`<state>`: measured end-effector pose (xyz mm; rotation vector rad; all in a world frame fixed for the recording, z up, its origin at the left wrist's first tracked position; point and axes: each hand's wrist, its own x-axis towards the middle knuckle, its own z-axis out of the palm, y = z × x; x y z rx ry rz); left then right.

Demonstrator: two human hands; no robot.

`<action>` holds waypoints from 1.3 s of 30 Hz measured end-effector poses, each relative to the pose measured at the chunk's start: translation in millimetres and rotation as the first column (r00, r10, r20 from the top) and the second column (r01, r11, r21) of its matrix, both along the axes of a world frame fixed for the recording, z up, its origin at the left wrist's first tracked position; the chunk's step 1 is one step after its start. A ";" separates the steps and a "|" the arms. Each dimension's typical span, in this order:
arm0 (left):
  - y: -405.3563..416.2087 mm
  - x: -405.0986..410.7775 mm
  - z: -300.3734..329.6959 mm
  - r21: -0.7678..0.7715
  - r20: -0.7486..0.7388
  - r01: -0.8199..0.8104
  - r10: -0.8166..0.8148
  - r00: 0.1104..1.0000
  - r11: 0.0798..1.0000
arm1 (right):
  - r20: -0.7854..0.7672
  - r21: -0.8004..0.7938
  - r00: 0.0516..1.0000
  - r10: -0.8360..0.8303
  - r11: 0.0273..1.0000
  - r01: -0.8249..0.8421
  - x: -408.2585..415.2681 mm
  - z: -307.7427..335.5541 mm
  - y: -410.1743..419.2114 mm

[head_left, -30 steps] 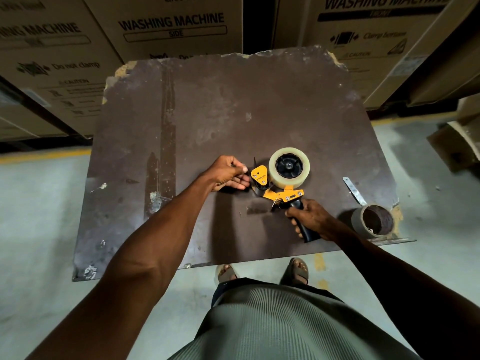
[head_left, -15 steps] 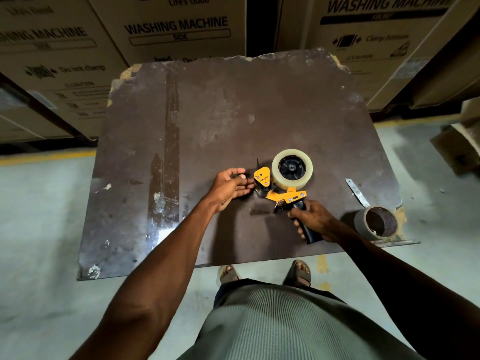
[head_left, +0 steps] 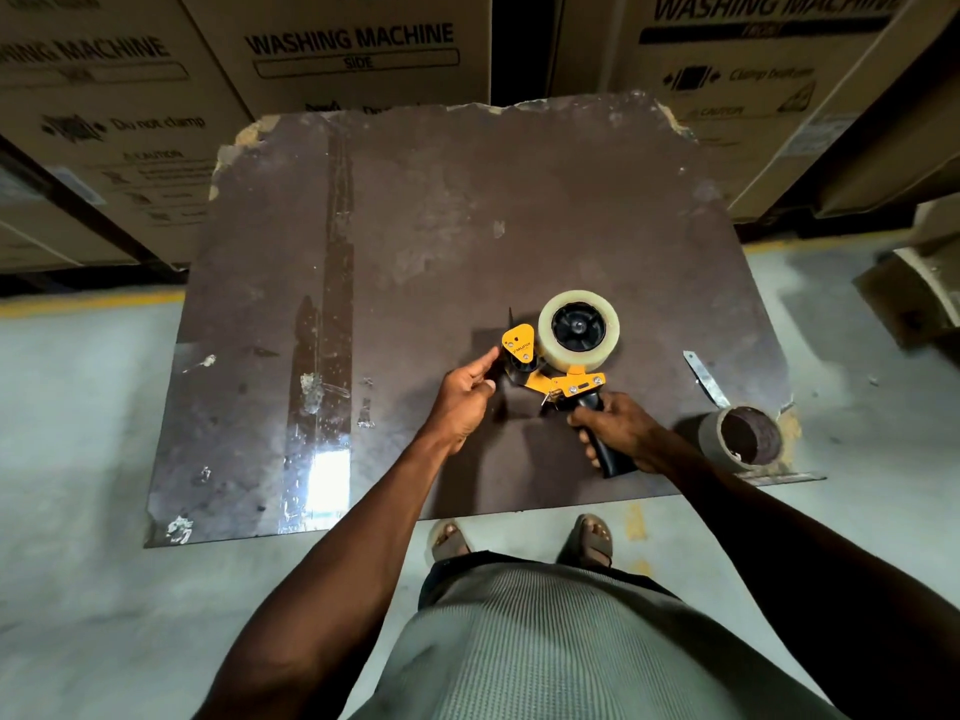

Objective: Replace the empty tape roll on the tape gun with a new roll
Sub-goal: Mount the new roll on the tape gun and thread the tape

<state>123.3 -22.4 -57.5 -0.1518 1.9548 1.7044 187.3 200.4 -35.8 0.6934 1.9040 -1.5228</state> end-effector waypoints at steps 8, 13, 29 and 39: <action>14.3 -4.4 0.8 -0.123 -0.178 -0.002 -0.020 0.984 0.992 | 0.025 0.003 1.000 0.014 1.000 -0.014 -1.6 -1.7 1.7; 17.4 0.7 5.0 -0.069 -0.212 -0.031 0.015 0.977 0.997 | 0.037 0.001 0.998 0.044 0.999 -0.044 -1.5 0.9 2.6; 33.2 0.1 -0.4 -0.110 -0.159 -0.326 0.307 0.938 0.939 | -0.272 0.775 0.738 0.618 0.595 -0.213 -13.9 45.6 19.8; 32.7 -4.8 -5.7 -0.045 -0.133 -0.294 0.286 0.949 0.955 | -0.312 0.862 0.382 0.870 0.428 -0.270 -34.7 48.2 3.1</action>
